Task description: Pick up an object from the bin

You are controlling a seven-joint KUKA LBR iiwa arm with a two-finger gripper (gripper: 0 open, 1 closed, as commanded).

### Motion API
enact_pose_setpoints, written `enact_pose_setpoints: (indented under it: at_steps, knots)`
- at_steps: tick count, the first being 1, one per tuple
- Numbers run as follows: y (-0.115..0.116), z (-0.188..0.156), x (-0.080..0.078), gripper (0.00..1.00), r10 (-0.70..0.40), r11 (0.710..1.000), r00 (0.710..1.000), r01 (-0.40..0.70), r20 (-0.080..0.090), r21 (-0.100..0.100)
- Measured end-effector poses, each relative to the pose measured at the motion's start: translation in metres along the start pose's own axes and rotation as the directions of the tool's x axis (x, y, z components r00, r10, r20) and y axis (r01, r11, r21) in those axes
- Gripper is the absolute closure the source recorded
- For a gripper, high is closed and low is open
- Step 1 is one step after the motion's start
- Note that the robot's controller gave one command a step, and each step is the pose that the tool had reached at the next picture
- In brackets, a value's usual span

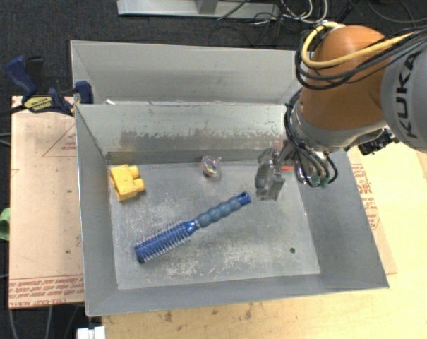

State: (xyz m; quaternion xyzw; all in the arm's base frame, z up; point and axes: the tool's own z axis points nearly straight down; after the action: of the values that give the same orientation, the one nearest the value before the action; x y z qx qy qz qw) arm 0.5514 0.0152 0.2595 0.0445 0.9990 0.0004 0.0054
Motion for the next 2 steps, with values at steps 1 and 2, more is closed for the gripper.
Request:
enact_pose_setpoints:
  at_steps: [1,2]
  knots:
    - [0.0,0.004,0.001,0.0,-0.002,1.0,1.0,0.002,-0.007,0.001]
    - [0.017,0.171,0.018,0.0,-0.195,0.981,0.981,0.195,-0.017,-0.002]
